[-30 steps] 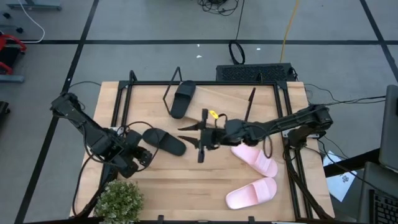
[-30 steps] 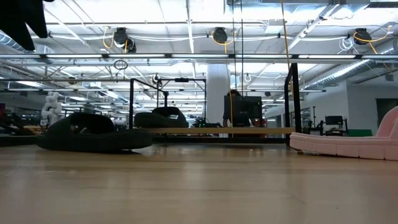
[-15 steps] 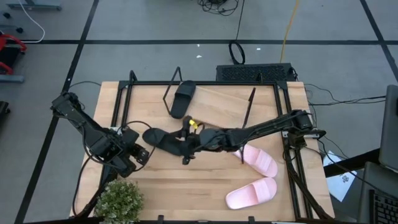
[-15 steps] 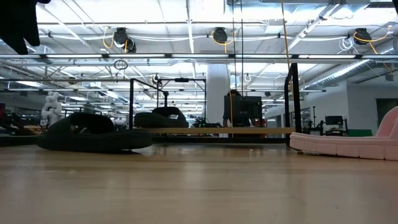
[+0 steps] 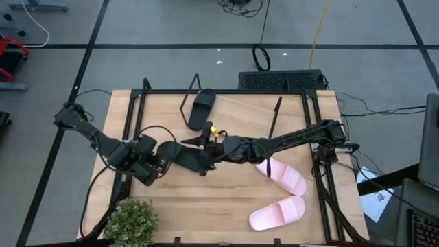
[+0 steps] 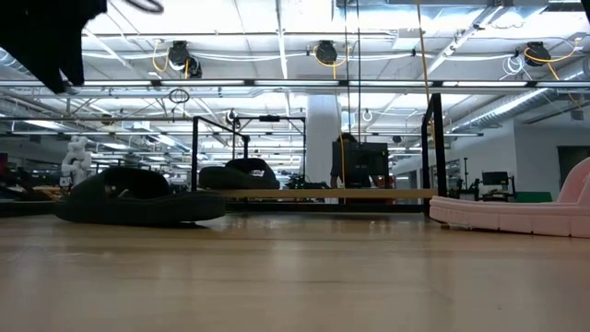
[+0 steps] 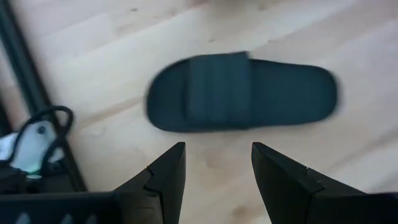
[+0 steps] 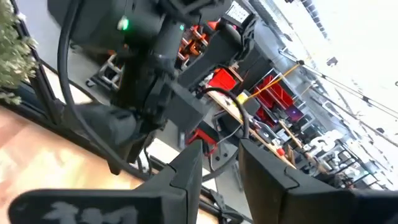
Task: Pick and place slides into the shelf
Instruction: Put the black slipper on the shelf
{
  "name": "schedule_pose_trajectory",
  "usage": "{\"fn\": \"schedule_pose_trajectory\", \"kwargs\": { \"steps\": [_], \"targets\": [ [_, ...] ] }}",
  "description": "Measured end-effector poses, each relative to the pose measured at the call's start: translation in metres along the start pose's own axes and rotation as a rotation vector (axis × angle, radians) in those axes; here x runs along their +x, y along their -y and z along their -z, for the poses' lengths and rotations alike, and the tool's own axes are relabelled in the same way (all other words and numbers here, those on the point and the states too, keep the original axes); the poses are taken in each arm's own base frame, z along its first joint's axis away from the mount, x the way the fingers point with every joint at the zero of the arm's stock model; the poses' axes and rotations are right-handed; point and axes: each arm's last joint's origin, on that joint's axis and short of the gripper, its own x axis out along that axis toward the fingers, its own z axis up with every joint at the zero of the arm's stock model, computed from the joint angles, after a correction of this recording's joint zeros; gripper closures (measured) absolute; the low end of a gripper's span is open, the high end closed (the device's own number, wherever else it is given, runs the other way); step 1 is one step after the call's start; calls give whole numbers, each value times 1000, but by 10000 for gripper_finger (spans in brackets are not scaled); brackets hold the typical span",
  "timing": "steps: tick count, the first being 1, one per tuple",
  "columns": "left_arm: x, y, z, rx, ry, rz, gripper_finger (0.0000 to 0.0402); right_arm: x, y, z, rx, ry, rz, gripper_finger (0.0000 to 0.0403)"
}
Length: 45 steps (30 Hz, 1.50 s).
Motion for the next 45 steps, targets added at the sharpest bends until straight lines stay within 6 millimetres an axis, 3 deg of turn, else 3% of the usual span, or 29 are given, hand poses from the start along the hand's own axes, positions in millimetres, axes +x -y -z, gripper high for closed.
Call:
{"fn": "schedule_pose_trajectory", "kwargs": {
  "steps": [4, 11, 17, 26, 45],
  "targets": [
    [23, -8, 1, -15, -35, -77, 222, -2, 0, -2, -30, -33, 38, 307],
    [54, -22, 9, -98, -74, 140, 222, -8, 4, -7, -113, -98, 104, 307],
    [66, -38, 8, -149, -66, 178, 222, -14, 12, -15, -104, -71, 120, 307],
    [91, -39, 5, -134, -68, 226, 222, -14, 13, -16, -100, -63, 125, 307],
    [114, -46, -10, -67, -82, 214, 222, -14, 14, -15, -100, -65, 126, 307]
  ]
}}
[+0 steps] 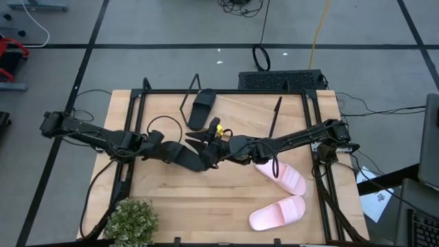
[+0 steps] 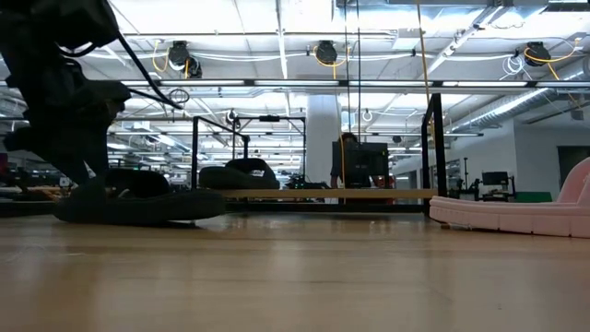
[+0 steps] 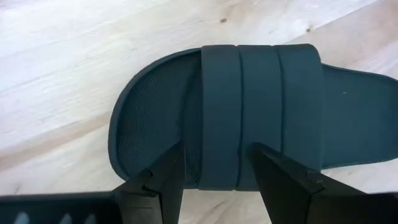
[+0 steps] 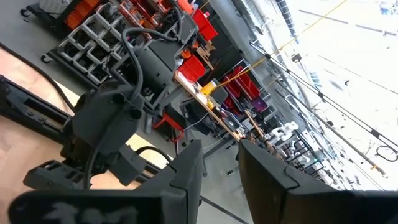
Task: Pick and place slides into the shelf
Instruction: Put the black slipper on the shelf
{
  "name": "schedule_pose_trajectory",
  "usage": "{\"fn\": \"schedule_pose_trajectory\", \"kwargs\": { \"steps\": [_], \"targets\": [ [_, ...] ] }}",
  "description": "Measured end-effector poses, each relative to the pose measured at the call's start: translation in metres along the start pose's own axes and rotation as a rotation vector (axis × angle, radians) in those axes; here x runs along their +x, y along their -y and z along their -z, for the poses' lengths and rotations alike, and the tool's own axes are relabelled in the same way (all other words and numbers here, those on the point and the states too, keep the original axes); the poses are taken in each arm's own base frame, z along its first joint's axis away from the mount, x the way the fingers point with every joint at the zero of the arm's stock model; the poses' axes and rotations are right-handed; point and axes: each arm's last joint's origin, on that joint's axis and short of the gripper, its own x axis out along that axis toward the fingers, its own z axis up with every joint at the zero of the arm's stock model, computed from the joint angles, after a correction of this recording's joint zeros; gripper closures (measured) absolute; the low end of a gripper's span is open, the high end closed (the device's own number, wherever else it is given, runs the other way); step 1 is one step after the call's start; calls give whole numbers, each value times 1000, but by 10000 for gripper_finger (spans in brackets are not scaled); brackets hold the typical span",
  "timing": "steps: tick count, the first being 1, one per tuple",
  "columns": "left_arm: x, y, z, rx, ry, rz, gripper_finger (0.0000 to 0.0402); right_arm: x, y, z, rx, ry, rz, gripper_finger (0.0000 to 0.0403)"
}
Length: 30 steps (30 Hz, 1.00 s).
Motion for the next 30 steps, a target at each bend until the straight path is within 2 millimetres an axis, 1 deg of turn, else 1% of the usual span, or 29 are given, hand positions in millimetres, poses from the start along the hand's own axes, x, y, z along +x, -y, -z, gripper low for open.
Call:
{"fn": "schedule_pose_trajectory", "kwargs": {
  "steps": [9, 23, 30],
  "targets": [
    [1, 1, -4, 35, -38, 28, 222, 0, 0, 0, 0, 0, 0, 307],
    [4, -1, -12, 30, -103, 61, 222, 0, 0, 0, 0, 0, 0, 307],
    [7, 1, -17, 58, -148, 150, 222, 0, 0, 0, 0, 0, 0, 307]
  ]
}}
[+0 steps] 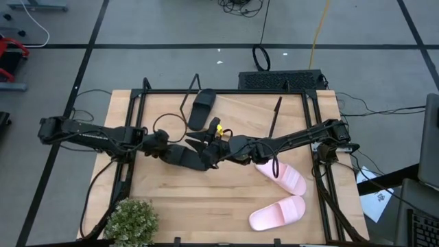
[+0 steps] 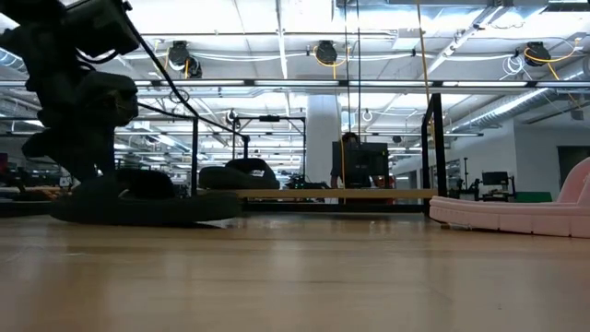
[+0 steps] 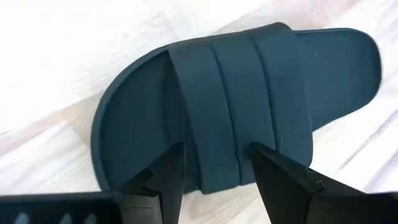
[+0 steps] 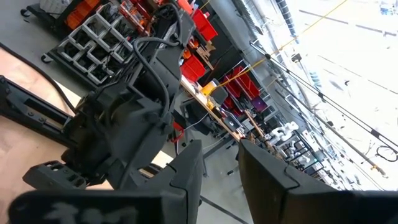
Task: Pick and place slides into the shelf
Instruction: Put the black slipper on the shelf
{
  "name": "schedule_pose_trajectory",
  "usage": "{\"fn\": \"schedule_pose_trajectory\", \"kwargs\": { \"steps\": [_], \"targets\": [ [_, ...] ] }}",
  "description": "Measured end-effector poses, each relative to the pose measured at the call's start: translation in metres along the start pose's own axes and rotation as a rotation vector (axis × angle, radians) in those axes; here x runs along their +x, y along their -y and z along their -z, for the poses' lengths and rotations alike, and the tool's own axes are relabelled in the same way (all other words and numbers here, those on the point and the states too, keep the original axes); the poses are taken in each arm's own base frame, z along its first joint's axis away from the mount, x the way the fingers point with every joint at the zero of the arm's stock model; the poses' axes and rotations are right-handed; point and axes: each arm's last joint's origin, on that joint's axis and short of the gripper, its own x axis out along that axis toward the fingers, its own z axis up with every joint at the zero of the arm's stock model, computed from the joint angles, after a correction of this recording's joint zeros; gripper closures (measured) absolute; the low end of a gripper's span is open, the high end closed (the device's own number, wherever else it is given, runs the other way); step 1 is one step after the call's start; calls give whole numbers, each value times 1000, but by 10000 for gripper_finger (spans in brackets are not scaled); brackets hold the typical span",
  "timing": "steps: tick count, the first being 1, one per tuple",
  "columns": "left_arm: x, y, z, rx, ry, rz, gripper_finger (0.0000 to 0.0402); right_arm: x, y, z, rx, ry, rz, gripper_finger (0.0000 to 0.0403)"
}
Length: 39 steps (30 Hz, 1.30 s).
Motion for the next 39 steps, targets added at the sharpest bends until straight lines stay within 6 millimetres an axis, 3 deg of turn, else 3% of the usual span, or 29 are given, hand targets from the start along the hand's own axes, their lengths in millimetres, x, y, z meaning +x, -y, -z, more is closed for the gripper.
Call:
{"fn": "schedule_pose_trajectory", "kwargs": {
  "steps": [9, 39],
  "targets": [
    [19, -12, 1, -57, -10, 121, 222, 0, 0, 0, -1, -2, 1, 307],
    [17, 0, -8, -24, 33, 286, 222, 0, 1, 1, -26, -5, 4, 307]
  ]
}}
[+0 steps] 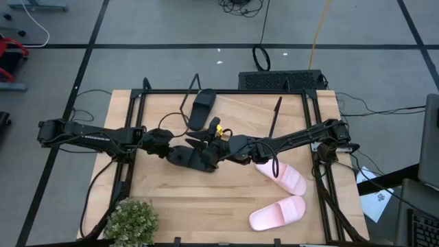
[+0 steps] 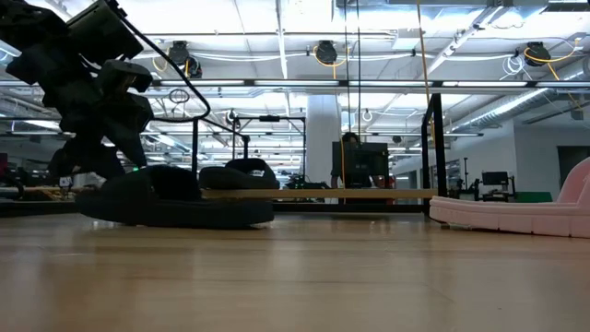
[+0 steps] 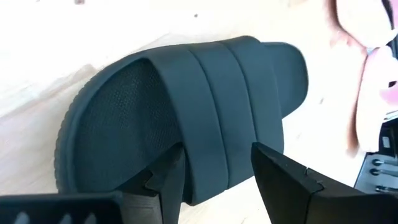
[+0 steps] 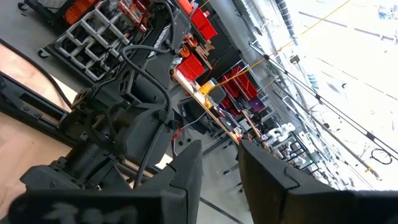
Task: Pick and place slides into the shelf
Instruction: Put the black slipper on the shelf
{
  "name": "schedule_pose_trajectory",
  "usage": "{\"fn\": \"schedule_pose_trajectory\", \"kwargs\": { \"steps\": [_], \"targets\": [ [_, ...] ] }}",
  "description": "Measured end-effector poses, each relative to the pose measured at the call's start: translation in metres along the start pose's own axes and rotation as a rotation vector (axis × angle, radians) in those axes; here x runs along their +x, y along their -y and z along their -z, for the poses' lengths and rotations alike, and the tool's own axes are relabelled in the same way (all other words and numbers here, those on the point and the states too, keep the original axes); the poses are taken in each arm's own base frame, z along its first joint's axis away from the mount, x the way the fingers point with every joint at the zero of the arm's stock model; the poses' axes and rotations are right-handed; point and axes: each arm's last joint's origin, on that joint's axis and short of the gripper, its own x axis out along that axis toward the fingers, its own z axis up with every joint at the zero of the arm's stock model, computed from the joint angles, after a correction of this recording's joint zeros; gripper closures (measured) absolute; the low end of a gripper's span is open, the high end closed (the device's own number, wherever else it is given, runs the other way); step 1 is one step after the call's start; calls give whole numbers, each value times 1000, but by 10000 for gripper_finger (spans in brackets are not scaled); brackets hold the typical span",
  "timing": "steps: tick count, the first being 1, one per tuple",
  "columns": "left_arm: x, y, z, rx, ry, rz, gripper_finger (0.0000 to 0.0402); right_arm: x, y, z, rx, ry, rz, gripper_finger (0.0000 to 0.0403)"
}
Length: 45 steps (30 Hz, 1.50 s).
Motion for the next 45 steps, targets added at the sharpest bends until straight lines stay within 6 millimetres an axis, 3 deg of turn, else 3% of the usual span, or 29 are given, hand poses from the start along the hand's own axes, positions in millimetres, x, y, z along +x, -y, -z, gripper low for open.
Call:
{"fn": "schedule_pose_trajectory", "kwargs": {
  "steps": [17, 21, 29, 45],
  "targets": [
    [15, -22, 10, -87, 55, 124, 224, 2, 3, 3, -19, -9, 8, 307],
    [14, -21, 10, -69, 57, 128, 257, 5, 7, 8, -19, -20, 17, 307],
    [14, -18, 8, -11, 83, 165, 388, 8, 9, 11, -19, -29, 25, 307],
    [11, -9, 4, -10, 98, 270, 400, 7, 9, 11, -19, -28, 24, 307]
  ]
}}
